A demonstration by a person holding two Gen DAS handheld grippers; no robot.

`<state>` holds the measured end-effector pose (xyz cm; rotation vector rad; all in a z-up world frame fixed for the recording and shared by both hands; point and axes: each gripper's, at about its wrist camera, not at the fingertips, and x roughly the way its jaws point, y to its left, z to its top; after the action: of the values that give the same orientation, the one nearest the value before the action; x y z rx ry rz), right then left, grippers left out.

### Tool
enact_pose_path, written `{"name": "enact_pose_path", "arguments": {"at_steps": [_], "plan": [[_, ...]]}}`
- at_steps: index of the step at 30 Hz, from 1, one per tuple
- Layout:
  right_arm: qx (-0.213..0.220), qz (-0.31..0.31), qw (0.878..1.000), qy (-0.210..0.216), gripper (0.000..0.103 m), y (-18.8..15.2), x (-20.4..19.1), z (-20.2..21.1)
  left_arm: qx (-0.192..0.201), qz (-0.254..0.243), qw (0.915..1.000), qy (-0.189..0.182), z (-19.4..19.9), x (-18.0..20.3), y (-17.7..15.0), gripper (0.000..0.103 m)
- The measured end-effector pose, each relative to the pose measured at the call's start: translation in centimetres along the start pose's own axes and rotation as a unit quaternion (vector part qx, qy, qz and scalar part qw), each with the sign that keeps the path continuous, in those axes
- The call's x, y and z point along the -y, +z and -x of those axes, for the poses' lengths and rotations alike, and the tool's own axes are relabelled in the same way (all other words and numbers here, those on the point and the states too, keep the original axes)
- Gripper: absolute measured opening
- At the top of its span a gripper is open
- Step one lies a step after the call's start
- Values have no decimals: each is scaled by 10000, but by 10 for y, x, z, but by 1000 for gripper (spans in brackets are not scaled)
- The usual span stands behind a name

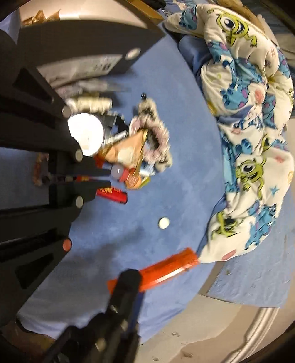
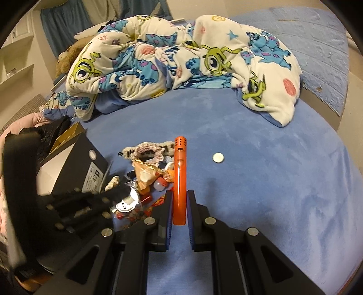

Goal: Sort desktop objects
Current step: 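Grasp the red lighter with the left tool while the right tool holds the orange lighter, then carry both lighters over the open shoebox with both tools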

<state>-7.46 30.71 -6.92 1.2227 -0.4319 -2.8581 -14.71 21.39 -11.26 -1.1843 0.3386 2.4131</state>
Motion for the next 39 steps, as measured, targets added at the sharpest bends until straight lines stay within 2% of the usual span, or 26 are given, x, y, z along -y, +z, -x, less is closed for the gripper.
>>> {"name": "enact_pose_path", "arguments": {"at_steps": [1,2,3,4,5,6,8,12,14,17,19,20,21,26,27,39], "plan": [[-1,-31,10000,-11,11,0,3,0,-61,4,9998,-174,-6,4,0,19],[-5,-66,10000,-19,11,0,7,0,-85,-3,9995,-288,-11,8,0,32],[-8,-99,9999,-35,11,-1,12,0,-63,-67,9994,-323,-14,13,0,51],[-9,-126,9999,-46,11,0,14,0,-63,-150,9994,-294,-17,17,1,62],[-9,-179,9998,-45,11,-1,19,0,-53,-224,9995,-220,-20,21,2,77],[-11,-208,9998,-46,11,0,21,-1,-44,-265,9995,-148,-24,23,4,80],[-20,-257,9997,-54,11,0,26,-2,-157,-248,9996,-52,-35,23,6,80],[-19,-262,9996,-51,11,-1,28,-3,-441,-188,9988,-140,-57,18,3,80],[-16,-287,9996,-49,11,-1,29,-3,-349,-365,9987,-4,-61,21,-1,82],[-7,-301,9995,-46,11,-1,31,-3,-199,-366,9991,-43,-61,20,-5,80],[-9,-293,9996,-51,11,0,31,-3,-187,-372,9991,-74,-61,19,-5,74],[-14,-289,9996,-54,11,0,31,-4,-196,-370,9989,-202,-60,19,-5,57],[-15,-286,9996,-46,11,0,31,-4,-268,-306,9983,-428,-61,19,-6,47],[7,-259,9997,-37,11,1,29,-1,-208,-288,9983,-462,-58,27,-7,27],[11,-252,9997,-39,11,1,29,0,-198,-282,9984,-456,-57,28,-8,17],[81,-272,9996,-28,11,3,29,4,-210,-296,9988,-325,-44,33,-13,17]]}}
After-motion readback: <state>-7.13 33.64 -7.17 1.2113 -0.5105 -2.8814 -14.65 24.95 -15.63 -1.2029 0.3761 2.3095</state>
